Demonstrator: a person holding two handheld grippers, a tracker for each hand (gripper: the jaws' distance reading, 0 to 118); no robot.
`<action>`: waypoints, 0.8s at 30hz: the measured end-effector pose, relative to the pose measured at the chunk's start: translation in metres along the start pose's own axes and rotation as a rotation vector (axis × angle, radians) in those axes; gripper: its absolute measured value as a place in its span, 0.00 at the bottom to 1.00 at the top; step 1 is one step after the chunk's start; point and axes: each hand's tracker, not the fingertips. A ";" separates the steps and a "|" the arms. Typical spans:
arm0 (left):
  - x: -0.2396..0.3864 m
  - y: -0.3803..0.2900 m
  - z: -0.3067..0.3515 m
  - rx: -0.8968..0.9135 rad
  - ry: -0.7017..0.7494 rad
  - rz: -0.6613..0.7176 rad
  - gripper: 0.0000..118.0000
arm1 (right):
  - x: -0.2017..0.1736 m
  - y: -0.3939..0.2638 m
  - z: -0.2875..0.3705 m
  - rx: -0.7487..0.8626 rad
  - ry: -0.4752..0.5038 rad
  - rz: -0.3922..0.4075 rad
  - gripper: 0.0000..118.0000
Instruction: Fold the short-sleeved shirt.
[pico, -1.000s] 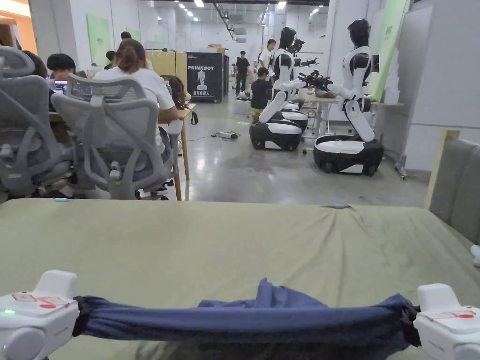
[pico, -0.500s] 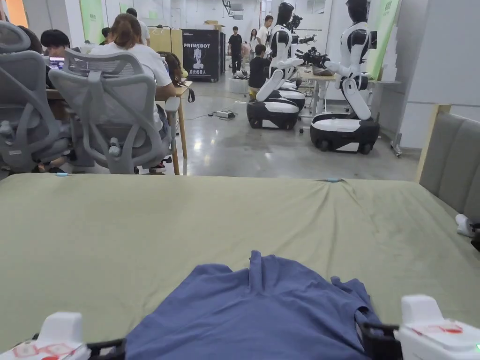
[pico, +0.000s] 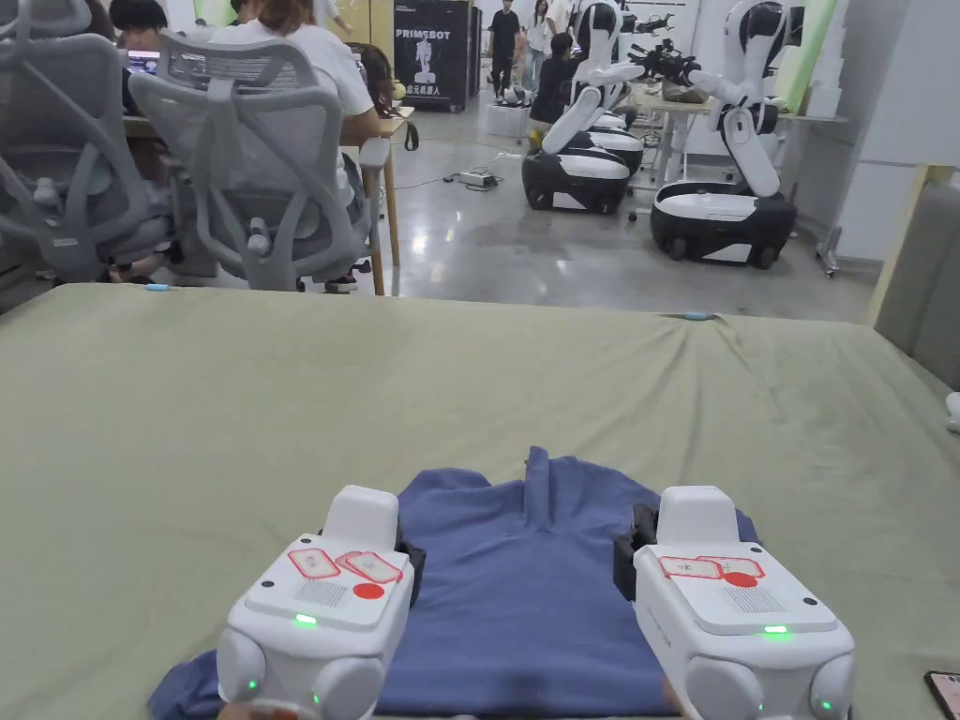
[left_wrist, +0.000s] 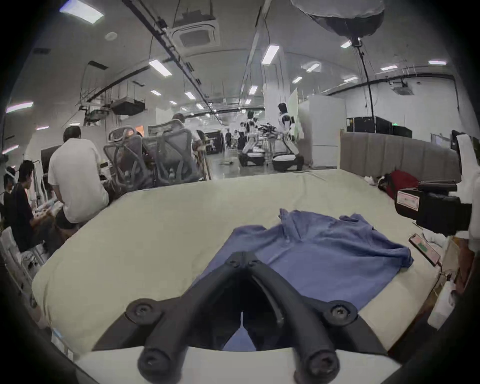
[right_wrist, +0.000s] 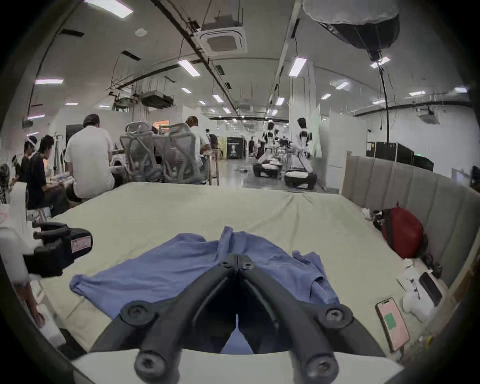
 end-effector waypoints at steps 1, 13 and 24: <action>-0.012 0.002 -0.004 -0.051 -0.005 0.001 0.00 | 0.000 0.000 0.000 -0.008 0.008 0.003 0.00; -0.191 -0.038 -0.059 -0.687 -0.048 0.250 0.78 | -0.004 -0.016 -0.008 -0.062 0.049 0.009 0.00; -0.177 -0.090 -0.073 -0.738 -0.089 0.295 0.23 | -0.004 -0.019 -0.015 -0.100 0.058 0.028 0.00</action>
